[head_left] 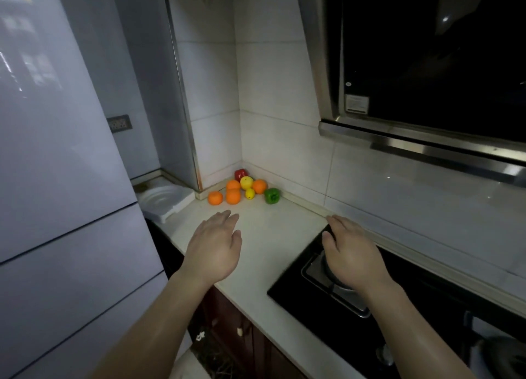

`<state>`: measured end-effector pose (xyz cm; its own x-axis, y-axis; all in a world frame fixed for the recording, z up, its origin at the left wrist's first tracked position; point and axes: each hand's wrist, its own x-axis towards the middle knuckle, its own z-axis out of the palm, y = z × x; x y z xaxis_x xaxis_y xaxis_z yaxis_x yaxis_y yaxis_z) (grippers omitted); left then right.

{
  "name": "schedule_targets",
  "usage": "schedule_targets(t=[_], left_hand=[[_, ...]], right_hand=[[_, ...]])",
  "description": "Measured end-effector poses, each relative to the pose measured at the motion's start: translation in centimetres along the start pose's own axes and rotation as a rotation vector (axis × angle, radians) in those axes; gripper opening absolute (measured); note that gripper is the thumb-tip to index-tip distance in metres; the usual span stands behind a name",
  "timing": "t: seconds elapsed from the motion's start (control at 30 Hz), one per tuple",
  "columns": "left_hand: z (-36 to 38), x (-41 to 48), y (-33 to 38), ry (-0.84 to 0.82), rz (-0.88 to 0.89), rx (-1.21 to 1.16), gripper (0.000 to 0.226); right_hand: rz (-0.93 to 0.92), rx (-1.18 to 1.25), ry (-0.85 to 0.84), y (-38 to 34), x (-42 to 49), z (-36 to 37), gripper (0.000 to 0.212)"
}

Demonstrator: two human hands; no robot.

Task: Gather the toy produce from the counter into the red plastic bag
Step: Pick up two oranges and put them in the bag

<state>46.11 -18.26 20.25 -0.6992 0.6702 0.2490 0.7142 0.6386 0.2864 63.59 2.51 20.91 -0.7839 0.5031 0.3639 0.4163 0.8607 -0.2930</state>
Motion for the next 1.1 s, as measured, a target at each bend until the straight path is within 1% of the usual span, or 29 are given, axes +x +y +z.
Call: schedule_targets(t=[0.17,0.3,0.43,0.53,0.6,0.67,0.73,0.9,0.97,1.1], left_hand=[[0.2,3.8,-3.7,0.027,-0.028,0.027,0.067],[-0.1,6.6,-6.7,0.060,-0.047,0.019,0.082],[0.3,9.6,-9.1,0.061,-0.068,0.008,0.081],[0.7,11.6,-10.9,0.047,-0.084,0.034,0.072],[0.7,13.1,-12.3,0.039,-0.092,0.037,0.064],[0.8,14.6,-14.0,0.029,-0.082,0.031,0.062],[1.0,15.9,-16.1,0.031,-0.061,0.017,0.061],[0.7,19.0,-21.2,0.041,0.005,-0.064,0.050],[0.8,20.4,-23.2,0.033,0.034,-0.087,0.047],[1.4,22.5,-26.0,0.020,0.093,-0.125,0.043]], right_hand=[[-0.023,0.037,0.031,-0.9,5.5,3.6,0.056],[-0.036,0.080,-0.006,-2.7,10.2,6.1,0.056],[-0.060,0.069,-0.021,-4.0,13.8,8.2,0.057],[-0.050,0.062,-0.034,-5.0,15.8,9.4,0.053],[-0.040,0.058,-0.045,-5.7,17.1,10.4,0.055],[-0.041,0.046,-0.057,-6.7,18.4,11.5,0.058],[-0.040,0.032,-0.063,-8.0,19.5,12.5,0.063],[0.005,0.024,-0.059,-12.2,22.2,15.3,0.064],[0.039,0.011,-0.062,-13.7,23.1,16.3,0.061],[0.117,-0.013,-0.091,-15.5,24.0,17.5,0.063]])
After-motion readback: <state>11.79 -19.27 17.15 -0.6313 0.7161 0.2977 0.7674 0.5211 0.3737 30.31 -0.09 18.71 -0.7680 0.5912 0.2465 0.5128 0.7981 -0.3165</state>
